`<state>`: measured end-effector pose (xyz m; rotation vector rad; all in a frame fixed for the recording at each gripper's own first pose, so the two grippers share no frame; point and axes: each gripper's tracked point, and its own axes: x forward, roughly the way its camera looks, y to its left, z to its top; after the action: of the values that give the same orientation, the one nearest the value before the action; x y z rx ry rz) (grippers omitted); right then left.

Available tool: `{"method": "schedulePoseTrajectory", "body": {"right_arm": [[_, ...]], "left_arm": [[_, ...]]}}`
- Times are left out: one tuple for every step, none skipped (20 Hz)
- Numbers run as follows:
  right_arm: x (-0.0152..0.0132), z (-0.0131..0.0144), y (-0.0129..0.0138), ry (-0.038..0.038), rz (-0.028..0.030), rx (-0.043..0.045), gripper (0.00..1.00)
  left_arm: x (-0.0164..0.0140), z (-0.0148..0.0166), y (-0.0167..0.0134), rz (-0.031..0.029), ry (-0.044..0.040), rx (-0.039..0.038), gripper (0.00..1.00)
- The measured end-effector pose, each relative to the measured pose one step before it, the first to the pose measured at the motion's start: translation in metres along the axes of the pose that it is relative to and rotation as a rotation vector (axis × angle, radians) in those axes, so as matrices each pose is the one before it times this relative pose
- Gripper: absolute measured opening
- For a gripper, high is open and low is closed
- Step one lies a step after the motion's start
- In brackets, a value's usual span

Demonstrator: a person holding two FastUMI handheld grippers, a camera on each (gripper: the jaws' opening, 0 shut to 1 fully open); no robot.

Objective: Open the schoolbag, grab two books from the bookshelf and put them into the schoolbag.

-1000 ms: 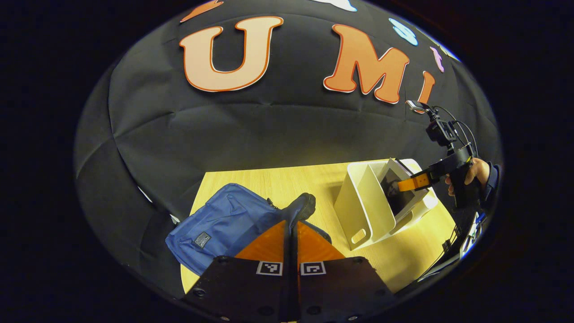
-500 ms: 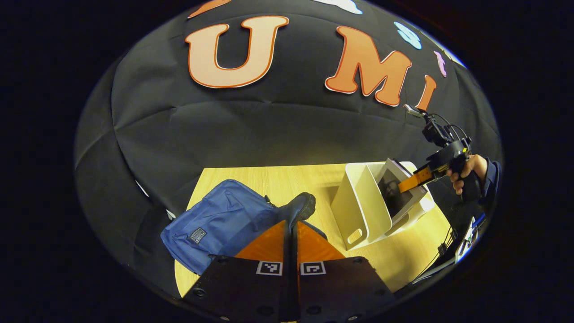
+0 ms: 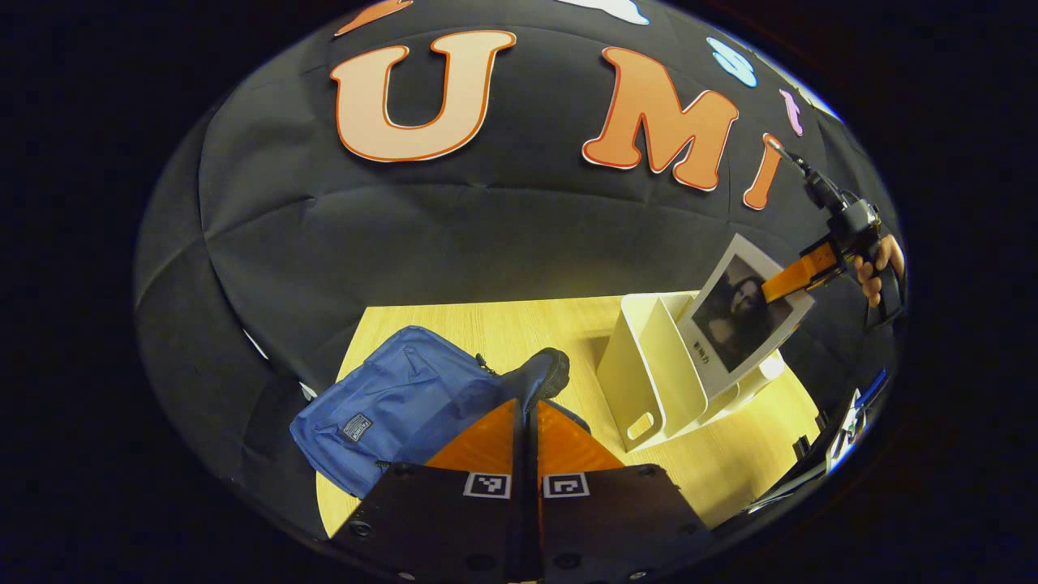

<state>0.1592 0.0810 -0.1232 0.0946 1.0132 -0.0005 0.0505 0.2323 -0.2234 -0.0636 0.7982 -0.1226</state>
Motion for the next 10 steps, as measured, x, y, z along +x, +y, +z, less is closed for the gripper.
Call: {"method": "schedulePoseTrajectory", "body": {"right_arm": [[-0.00908,0.00454,-0.00108,-0.01971,0.00250,0.00295,0.27],[-0.01059,0.00637,-0.00169,-0.01584,0.00609,0.00331,0.27],[-0.00882,0.00432,-0.00132,-0.01513,0.00505,0.00079,0.27],[-0.00690,0.00286,-0.00126,-0.01122,0.00693,0.00241,0.27],[-0.00726,0.00274,-0.00003,-0.01144,0.00966,0.01181,0.27],[-0.00487,-0.00026,0.00127,-0.00615,0.01622,0.01601,0.27],[-0.00372,0.00024,0.00134,-0.00284,0.01618,0.01478,0.27],[-0.00028,-0.00238,0.00377,-0.00351,0.02057,0.00875,0.27],[0.00093,-0.00459,0.00378,0.00337,0.02829,0.01172,0.27],[-0.00052,-0.00674,0.00518,0.01054,0.02231,0.02833,0.27]], "left_arm": [[0.00009,0.00092,-0.00002,-0.00163,0.00009,0.00096,0.01],[-0.00053,-0.00033,0.00053,0.00179,-0.00280,0.00135,0.00],[0.00029,0.00026,-0.00060,-0.00118,0.00076,-0.00012,0.00],[-0.00052,0.00042,0.00077,0.00264,-0.00362,0.00167,0.00],[0.00097,0.00056,-0.00016,-0.00046,0.00166,-0.00004,0.00],[-0.00066,-0.00031,0.00045,0.00255,-0.00239,0.00220,0.00],[0.00018,0.00076,-0.00082,-0.00130,0.00138,-0.00063,0.00],[-0.00017,-0.00024,0.00042,0.00189,-0.00181,0.00031,0.00],[0.00017,-0.00043,-0.00062,-0.00193,0.00106,-0.00148,0.00],[0.00015,0.00003,0.00069,0.00136,-0.00091,-0.00160,0.00]]}}
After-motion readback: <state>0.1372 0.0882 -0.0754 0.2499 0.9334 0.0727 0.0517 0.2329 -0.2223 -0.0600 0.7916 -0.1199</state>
